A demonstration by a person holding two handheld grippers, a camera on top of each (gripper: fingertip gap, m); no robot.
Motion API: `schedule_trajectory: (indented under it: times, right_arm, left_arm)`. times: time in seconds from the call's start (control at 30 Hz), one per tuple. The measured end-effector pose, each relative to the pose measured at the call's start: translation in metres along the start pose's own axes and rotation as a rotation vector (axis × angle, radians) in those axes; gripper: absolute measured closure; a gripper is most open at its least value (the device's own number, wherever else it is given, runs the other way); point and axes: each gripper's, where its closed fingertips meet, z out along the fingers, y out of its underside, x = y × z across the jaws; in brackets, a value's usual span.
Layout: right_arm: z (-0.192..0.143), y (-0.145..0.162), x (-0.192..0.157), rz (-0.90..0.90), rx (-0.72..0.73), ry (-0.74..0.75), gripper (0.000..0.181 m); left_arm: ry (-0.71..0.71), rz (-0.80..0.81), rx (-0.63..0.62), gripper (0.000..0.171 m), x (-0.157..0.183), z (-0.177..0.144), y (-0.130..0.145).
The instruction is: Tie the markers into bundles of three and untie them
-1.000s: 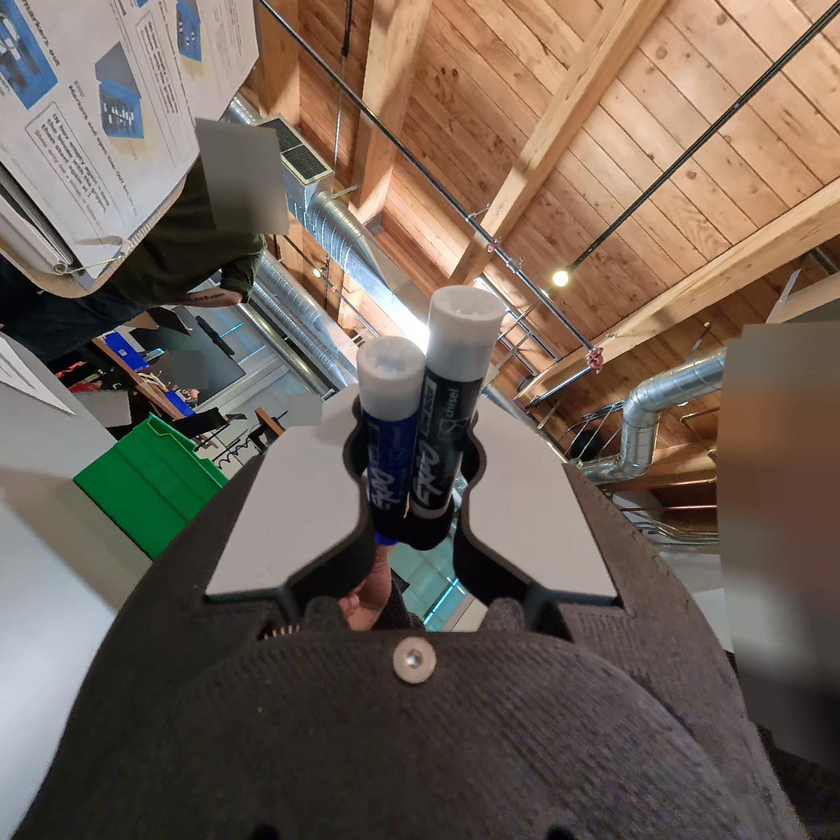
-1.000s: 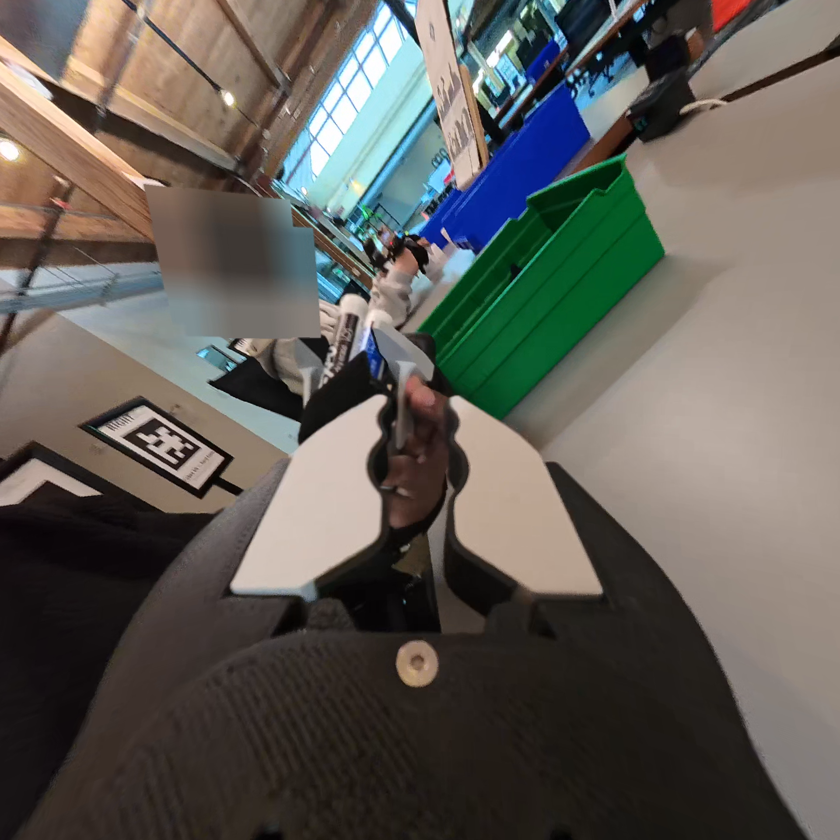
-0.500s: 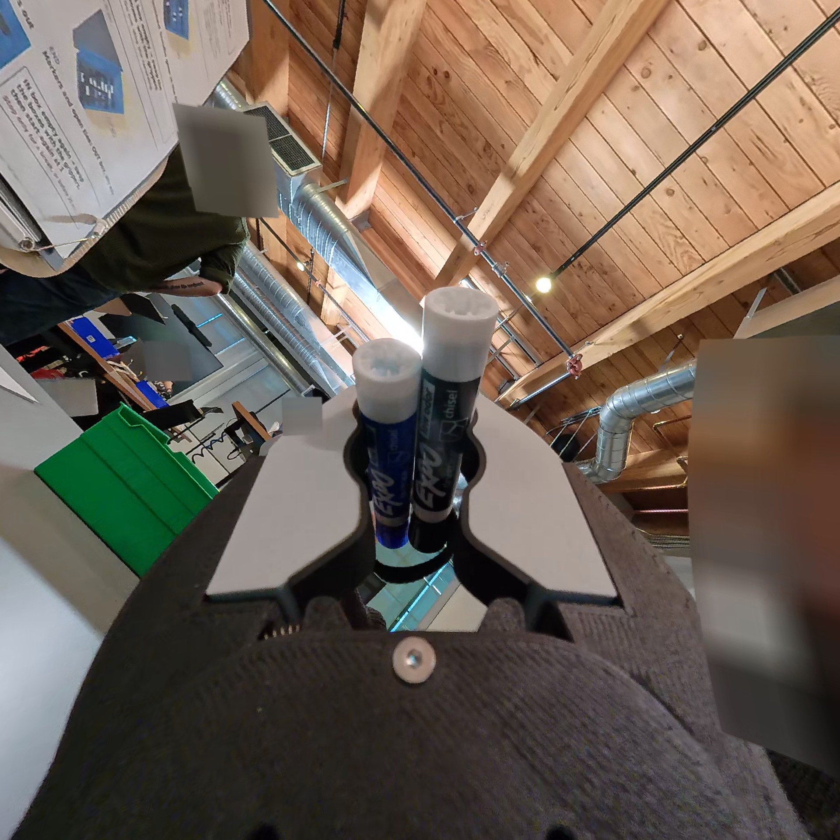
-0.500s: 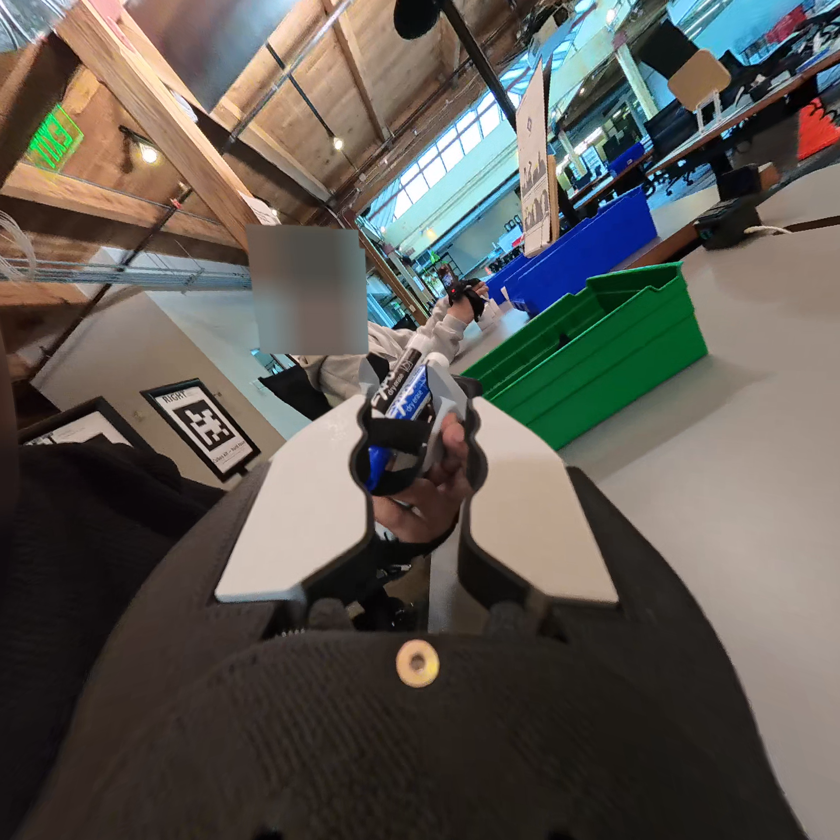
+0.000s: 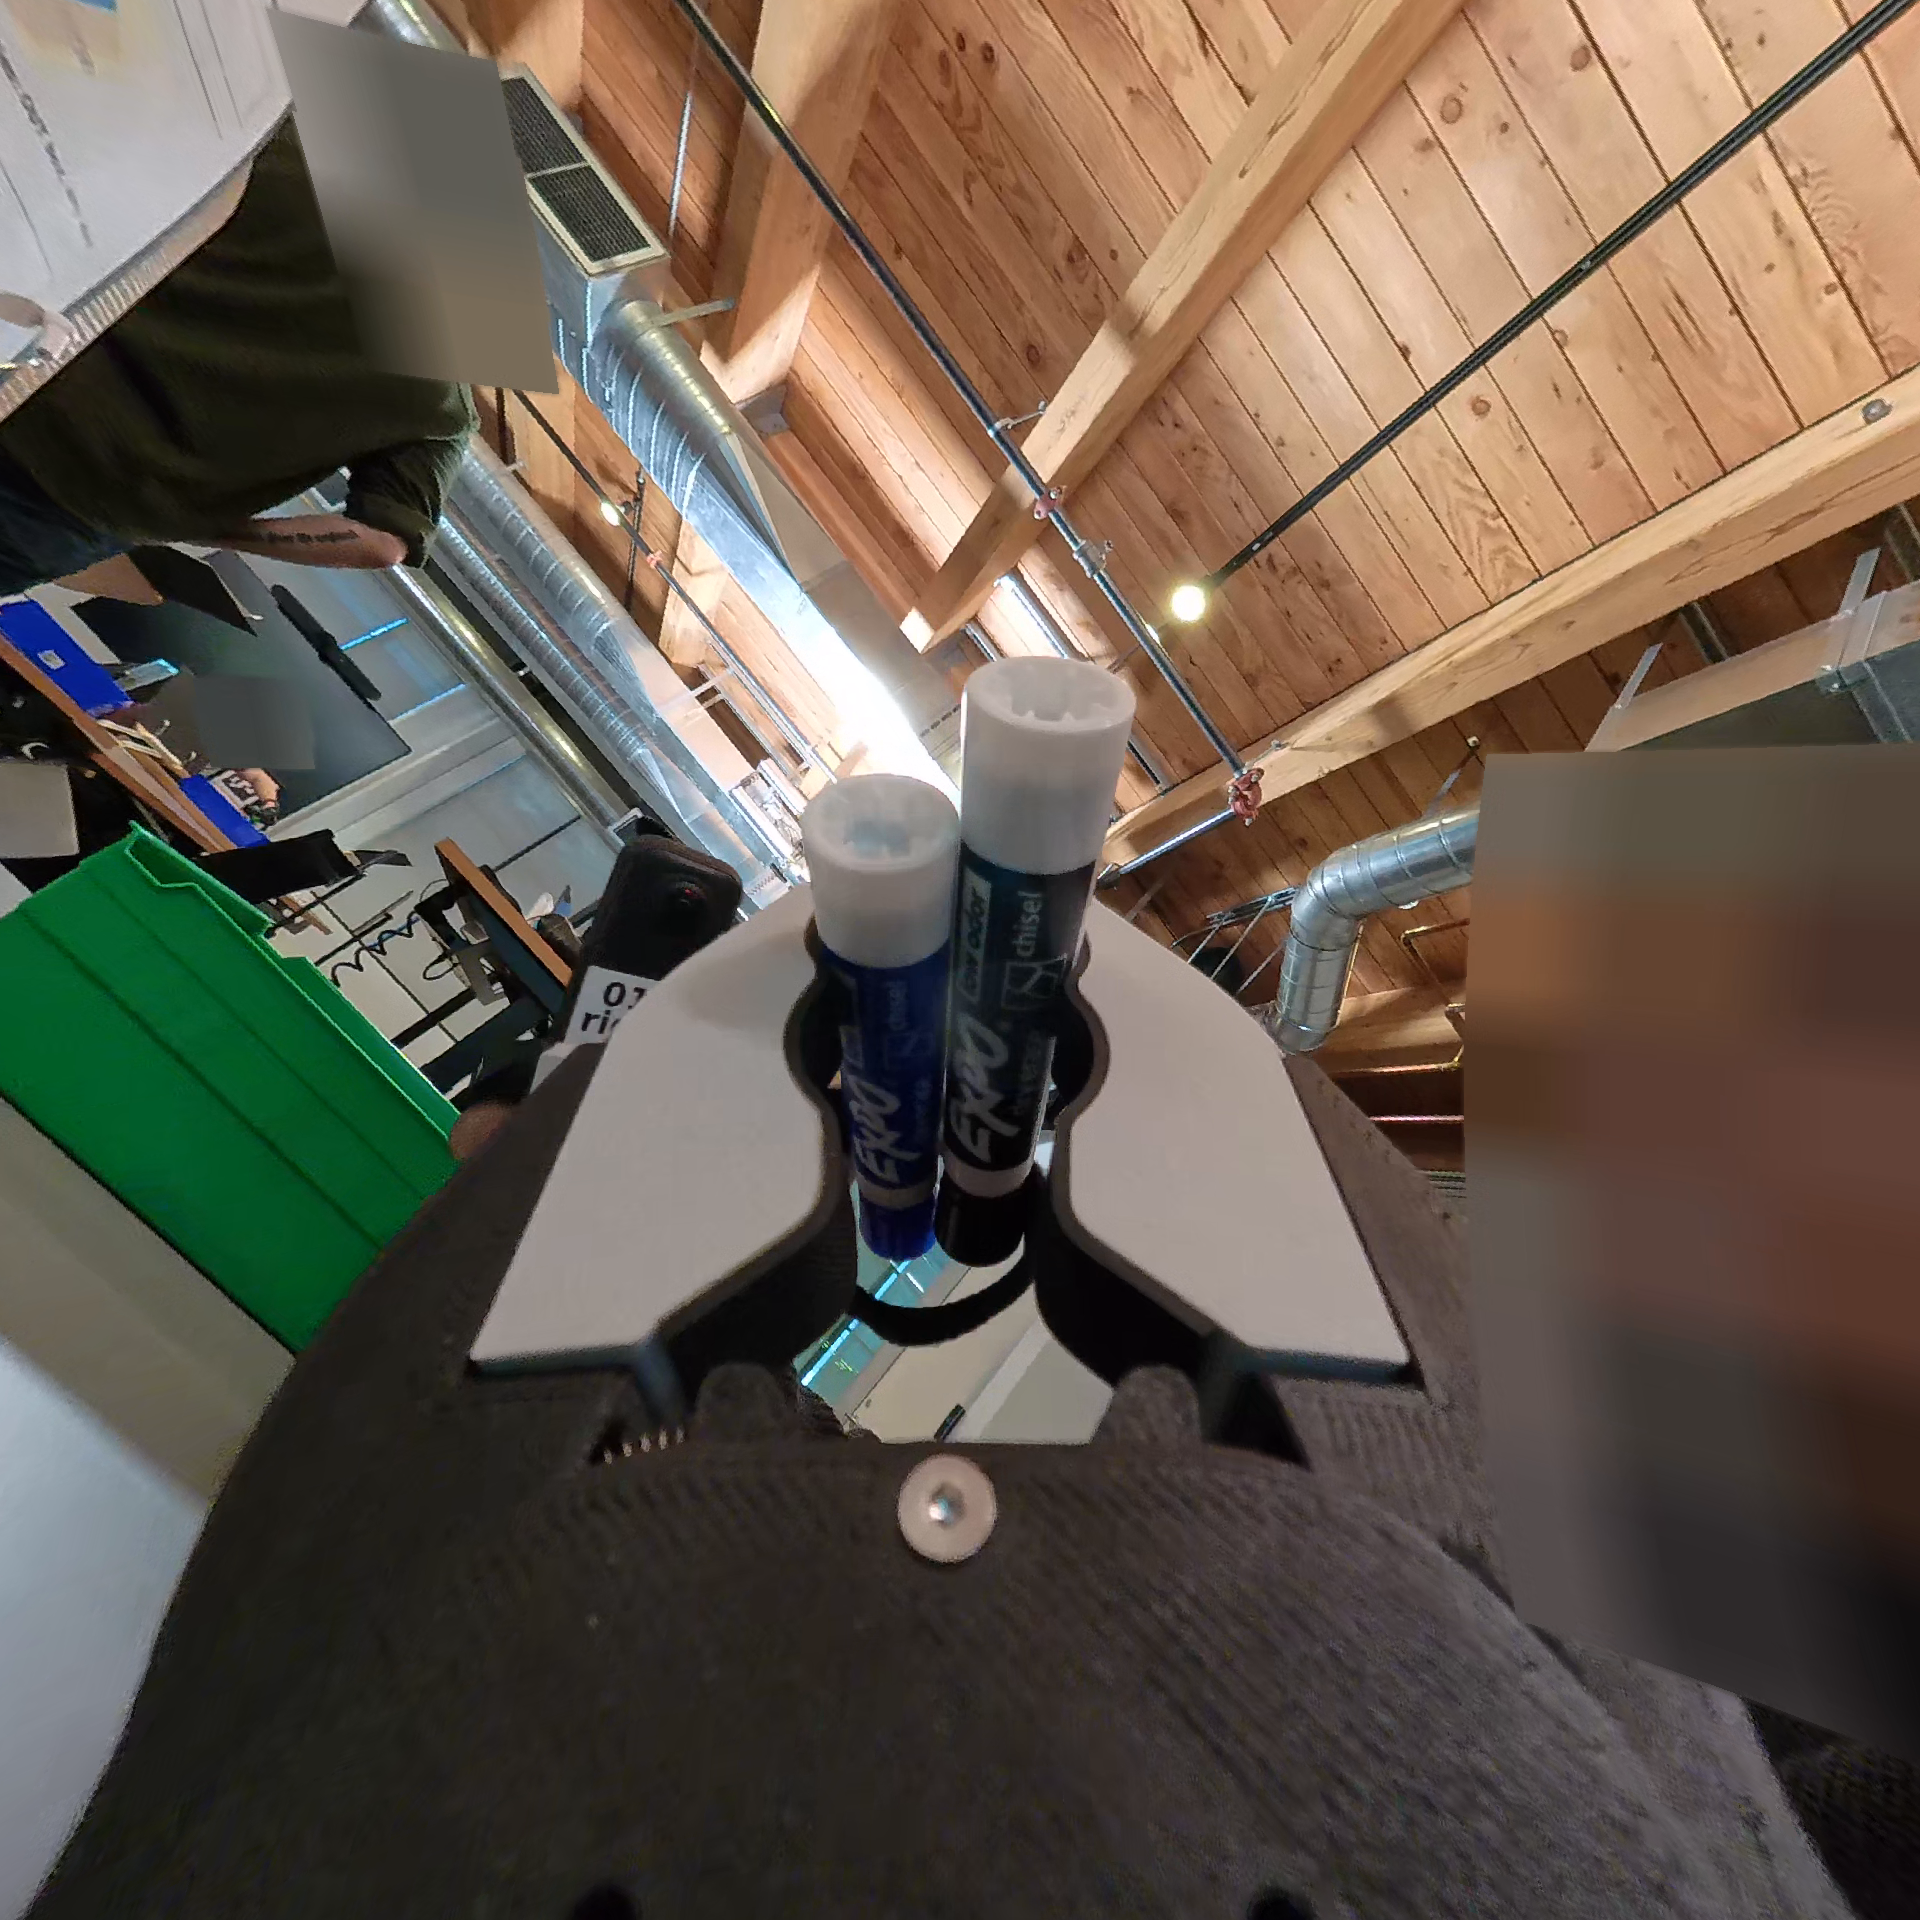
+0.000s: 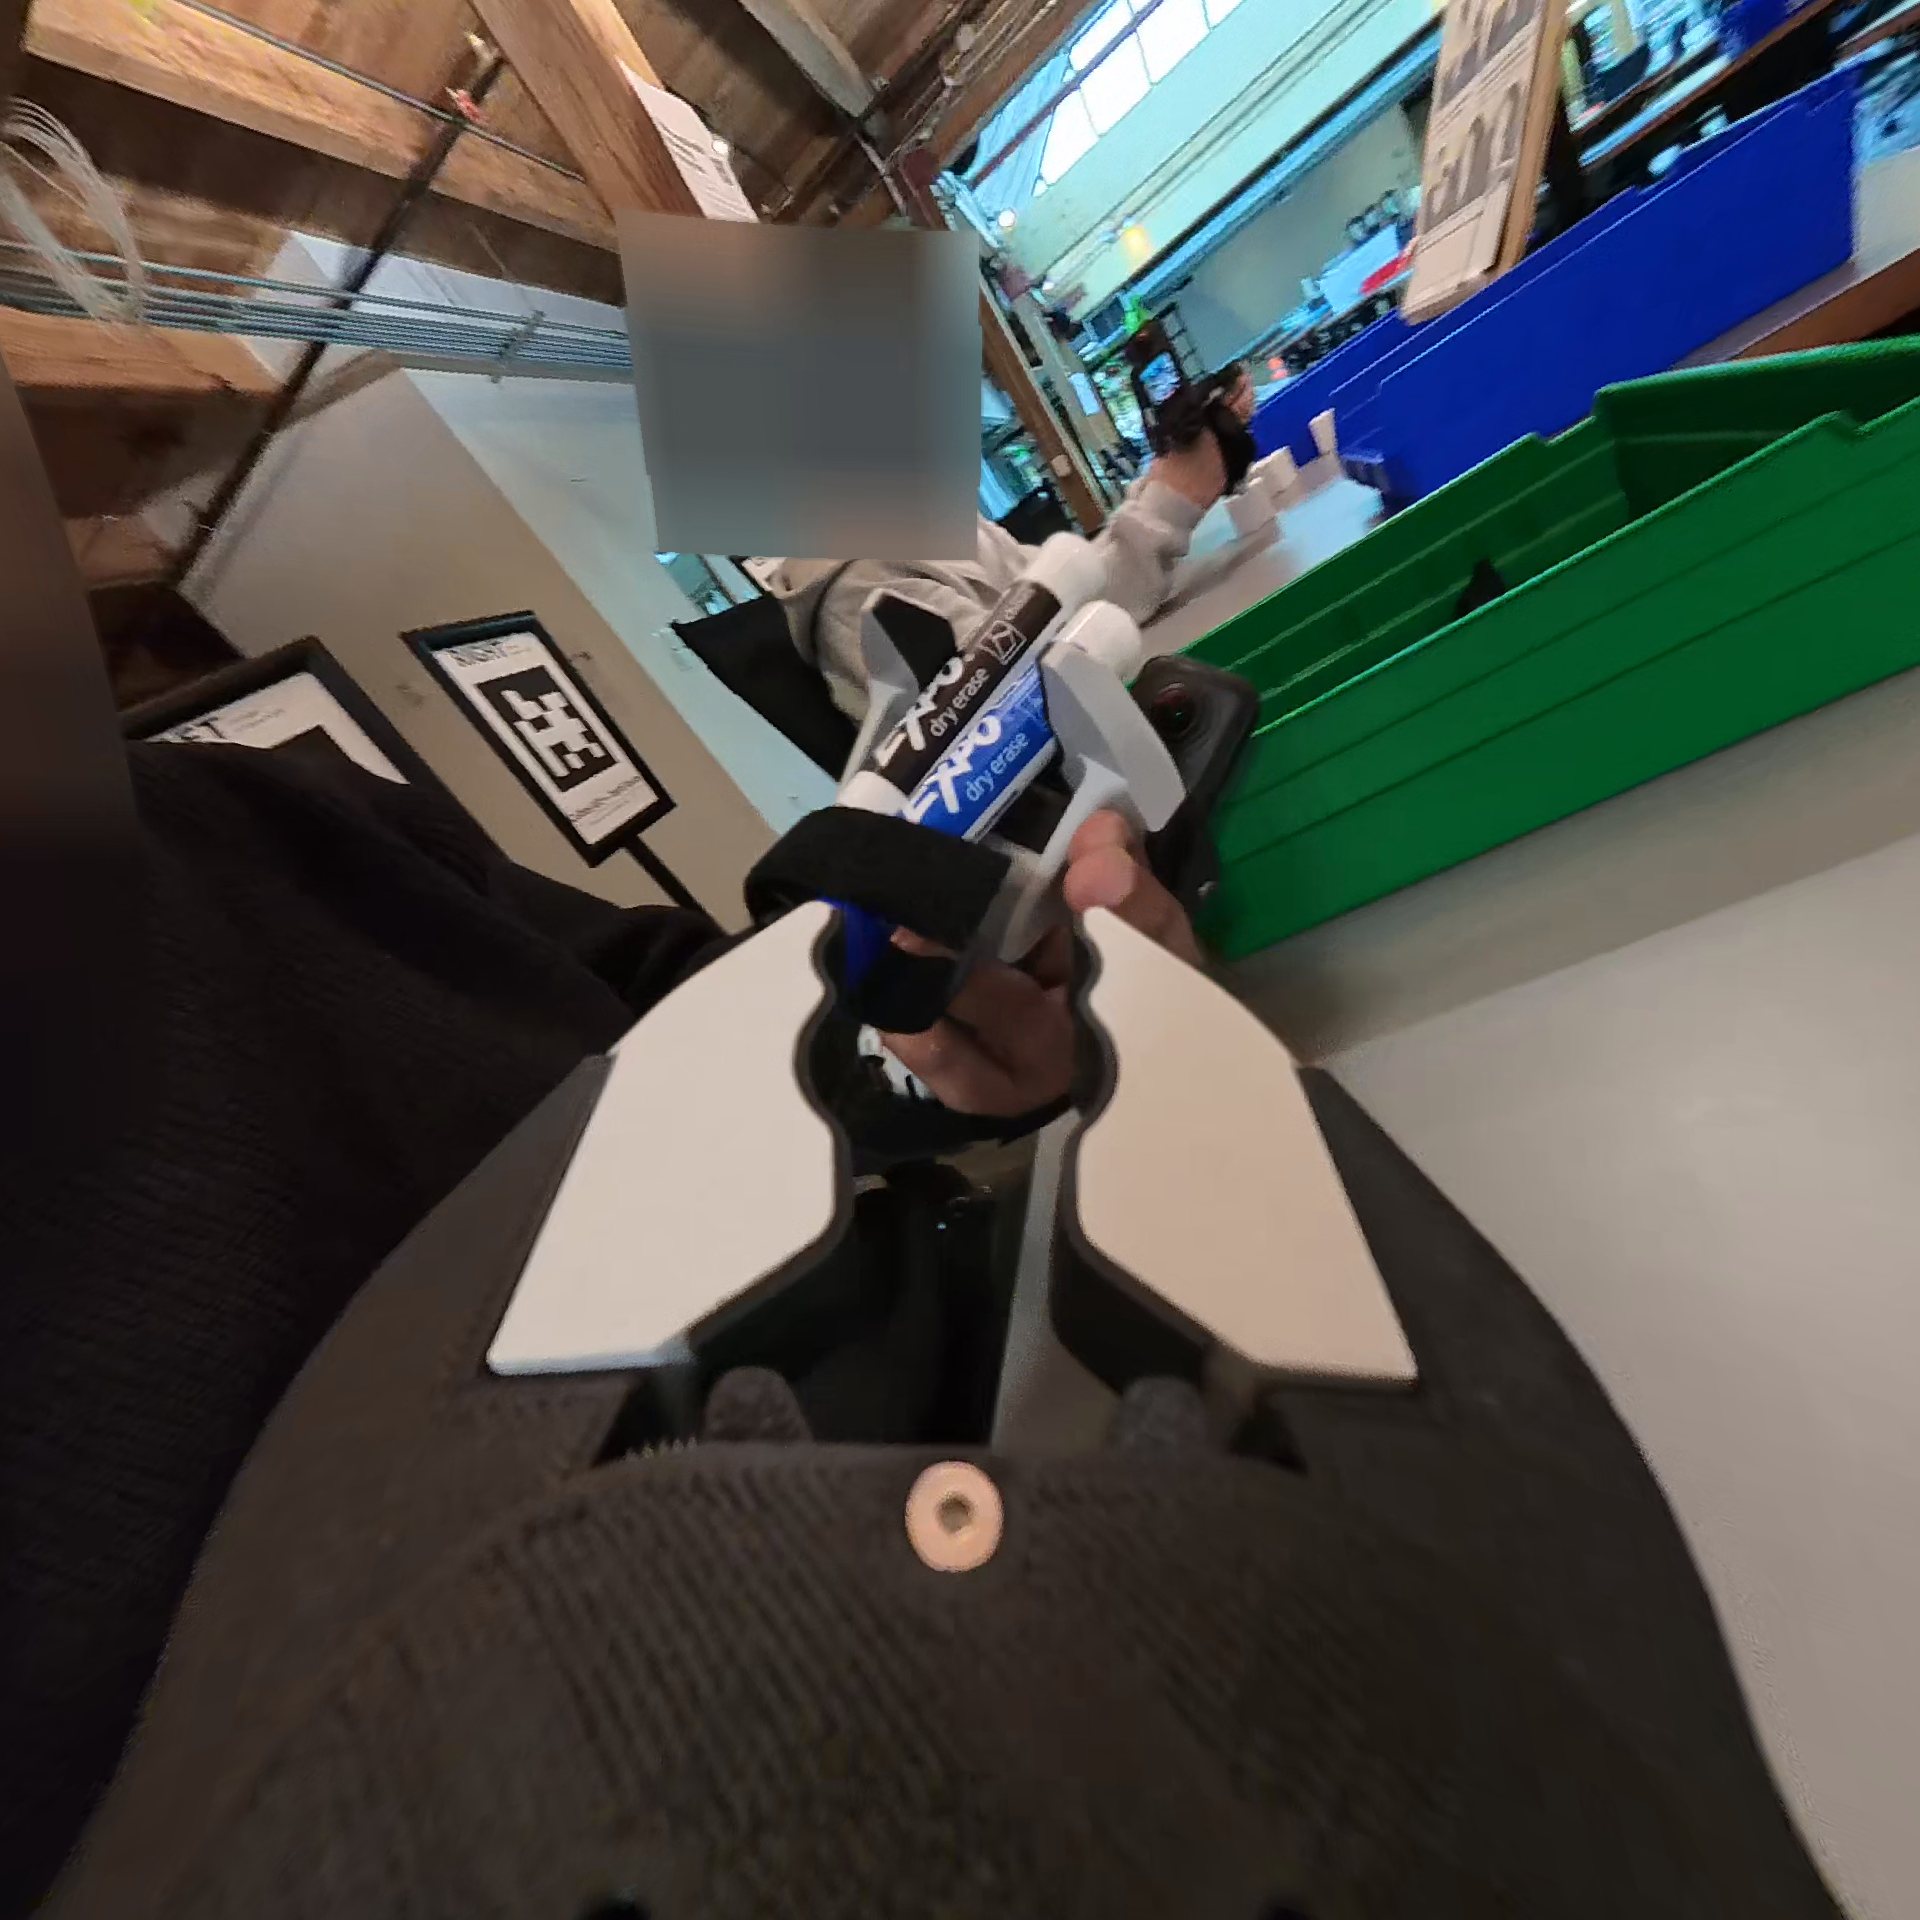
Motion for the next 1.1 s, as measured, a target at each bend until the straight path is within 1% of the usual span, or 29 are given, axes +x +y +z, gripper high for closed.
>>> schedule_trajectory:
  times: [0.1,0.17,0.23,0.3,0.4,0.53,0.6,0.73,0.87,0.93,1.03,1.1]
  right_arm:
    - [0.002,0.001,-0.006,0.046,0.007,-0.065,0.141]
    - [0.004,0.004,-0.010,0.057,-0.006,-0.089,0.145]
    - [0.004,0.004,-0.015,0.051,-0.013,-0.118,0.161]
    - [0.002,0.000,-0.015,0.020,0.006,-0.108,0.170]
    - [-0.002,-0.008,-0.016,-0.010,0.038,-0.098,0.178]
    - [-0.007,-0.015,-0.011,-0.081,0.056,-0.028,0.179]
    - [-0.006,-0.014,-0.004,-0.108,0.046,0.031,0.179]
    - [0.000,-0.011,0.008,-0.126,0.030,0.126,0.179]
    - [0.002,-0.011,0.018,-0.151,0.024,0.215,0.179]
    - [0.001,-0.011,0.019,-0.106,0.033,0.197,0.178]
    - [-0.004,-0.015,0.019,-0.019,0.092,0.143,0.172]
    - [-0.011,-0.022,0.017,0.031,0.153,0.095,0.155]
  left_arm:
    - [0.002,-0.009,-0.007,0.133,-0.001,0.000,0.002]
    - [-0.001,-0.010,-0.007,0.133,-0.001,0.000,0.003]
    - [-0.006,-0.008,-0.003,0.132,-0.002,0.000,0.002]
    - [-0.002,-0.013,-0.002,0.133,-0.002,0.000,0.001]
    - [0.000,-0.011,-0.005,0.132,-0.001,0.000,0.002]
    - [-0.002,-0.007,-0.004,0.132,-0.001,0.001,0.003]
    - [-0.002,0.000,-0.006,0.132,-0.001,0.001,0.003]
    - [-0.002,0.014,-0.007,0.131,-0.001,0.001,0.005]
    - [-0.021,0.018,0.024,0.131,-0.004,-0.002,-0.002]
    - [-0.029,0.025,0.029,0.132,-0.005,-0.003,-0.004]
    - [-0.020,0.029,0.032,0.132,-0.001,-0.003,-0.007]
    - [-0.021,0.035,0.038,0.132,0.000,-0.003,-0.009]
